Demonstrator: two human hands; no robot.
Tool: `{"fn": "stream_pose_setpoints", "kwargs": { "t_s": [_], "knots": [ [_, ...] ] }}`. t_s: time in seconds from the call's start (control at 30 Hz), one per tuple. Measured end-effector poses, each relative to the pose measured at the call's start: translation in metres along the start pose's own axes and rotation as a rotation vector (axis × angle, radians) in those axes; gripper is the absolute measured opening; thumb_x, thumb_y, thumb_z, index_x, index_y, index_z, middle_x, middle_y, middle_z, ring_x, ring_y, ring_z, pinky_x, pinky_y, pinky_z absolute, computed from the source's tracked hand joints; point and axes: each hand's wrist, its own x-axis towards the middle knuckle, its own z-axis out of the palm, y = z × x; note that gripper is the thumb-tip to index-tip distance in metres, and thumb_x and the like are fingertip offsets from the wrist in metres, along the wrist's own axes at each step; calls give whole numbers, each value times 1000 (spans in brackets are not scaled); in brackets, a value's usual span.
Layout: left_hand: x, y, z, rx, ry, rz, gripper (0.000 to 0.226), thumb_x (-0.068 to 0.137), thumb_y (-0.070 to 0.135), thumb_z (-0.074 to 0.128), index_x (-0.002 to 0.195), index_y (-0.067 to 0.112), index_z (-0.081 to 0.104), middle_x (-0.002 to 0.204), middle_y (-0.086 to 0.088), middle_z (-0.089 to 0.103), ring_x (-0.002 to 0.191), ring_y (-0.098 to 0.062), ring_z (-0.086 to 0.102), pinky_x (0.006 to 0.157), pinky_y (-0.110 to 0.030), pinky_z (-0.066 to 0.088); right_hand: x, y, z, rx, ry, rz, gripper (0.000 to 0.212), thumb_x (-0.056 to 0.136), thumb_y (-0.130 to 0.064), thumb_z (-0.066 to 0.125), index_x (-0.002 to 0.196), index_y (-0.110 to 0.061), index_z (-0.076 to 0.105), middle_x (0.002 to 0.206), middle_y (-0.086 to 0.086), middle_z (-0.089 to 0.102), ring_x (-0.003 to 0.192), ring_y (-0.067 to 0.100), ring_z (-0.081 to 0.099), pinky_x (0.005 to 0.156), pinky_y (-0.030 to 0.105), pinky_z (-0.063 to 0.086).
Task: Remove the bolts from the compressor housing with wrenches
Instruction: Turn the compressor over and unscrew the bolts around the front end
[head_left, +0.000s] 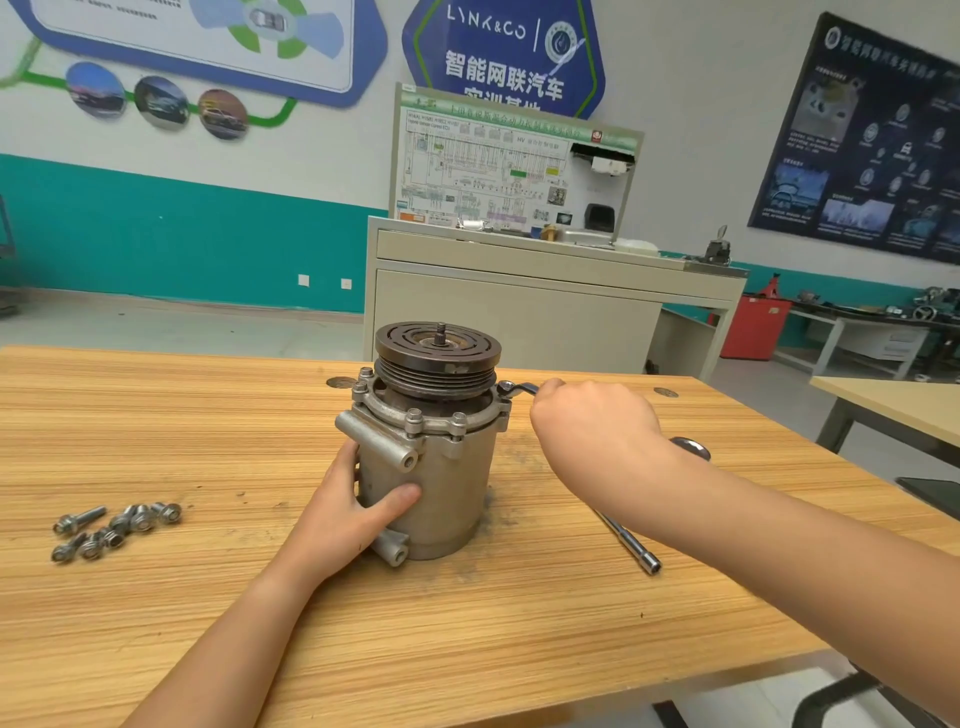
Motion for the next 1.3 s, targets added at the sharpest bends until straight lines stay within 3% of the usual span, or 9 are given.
{"fn": "stream_pose_setpoints", "kwargs": {
  "t_s": [0.13, 0.27, 0.57, 0.67, 0.77, 0.87, 0.97, 1.13, 1.3],
  "knots": [
    [-1, 2, 0, -8, -3, 4, 53, 73, 39, 72, 111, 51, 38, 118, 23, 53, 105, 13, 48, 81, -15, 42, 4, 3, 6, -95, 34, -48, 48, 87, 8, 42, 134, 8, 31, 85, 10, 50, 76, 26, 53, 50, 29, 35],
    [-2, 2, -1, -16, -3, -10, 61, 68, 51, 74, 117, 46, 37, 120, 18, 54, 111, 4, 49, 89, -26, 43, 13, 21, 12, -204, 116, -119, 38, 87, 6, 42, 124, -1, 42, 59, 2, 31, 47, 18, 31, 38, 26, 21],
    [-3, 6, -1, -23, -23, -13, 57, 59, 54, 67, 107, 55, 38, 115, 24, 55, 100, 20, 49, 76, -10, 41, 26, 41, 27, -114, 206, -176, 25, 92, -16, 35, 112, -11, 48, 56, -3, 33, 46, 11, 30, 39, 24, 21],
    [-3, 6, -1, -22, -28, -6, 59, 57, 55, 67, 108, 54, 37, 116, 25, 53, 99, 23, 48, 75, -8, 41, 42, 60, 30, -146, 215, -237, 36, 92, -11, 34, 127, -13, 43, 55, -5, 32, 46, 11, 29, 41, 25, 19],
    [-3, 7, -1, -24, -29, 1, 59, 58, 54, 67, 110, 54, 37, 117, 25, 53, 99, 25, 47, 75, -7, 42, 67, 70, 38, -187, 252, -264, 41, 90, -2, 37, 128, -15, 43, 58, -5, 37, 49, 15, 35, 43, 25, 24],
    [-2, 7, -1, -21, -22, 9, 59, 59, 53, 67, 110, 53, 37, 116, 25, 54, 98, 26, 47, 71, -2, 41, 94, 64, 55, -64, 324, -247, 36, 91, 2, 37, 122, -12, 47, 84, 2, 60, 74, 24, 57, 58, 30, 43],
    [-1, 5, -1, -29, -19, 6, 56, 64, 46, 70, 110, 52, 39, 116, 23, 56, 98, 23, 49, 70, 0, 41, 116, 44, 73, 168, 460, -289, 31, 92, 2, 39, 117, -5, 56, 106, 10, 65, 95, 26, 62, 75, 34, 50],
    [-1, 3, -1, -29, -21, 1, 55, 71, 44, 76, 111, 51, 39, 116, 20, 56, 98, 22, 49, 72, -5, 43, 124, 24, 82, 432, 559, -301, 33, 87, 4, 46, 115, -5, 62, 108, 13, 67, 99, 30, 62, 75, 39, 51],
    [-1, 5, 0, 0, -20, -7, 53, 70, 42, 71, 110, 52, 38, 116, 22, 55, 97, 25, 48, 69, 0, 41, 92, 49, 86, 783, 615, 49, 29, 99, -19, 36, 121, -6, 49, 83, 13, 63, 74, 30, 59, 63, 39, 46]
  ]
}}
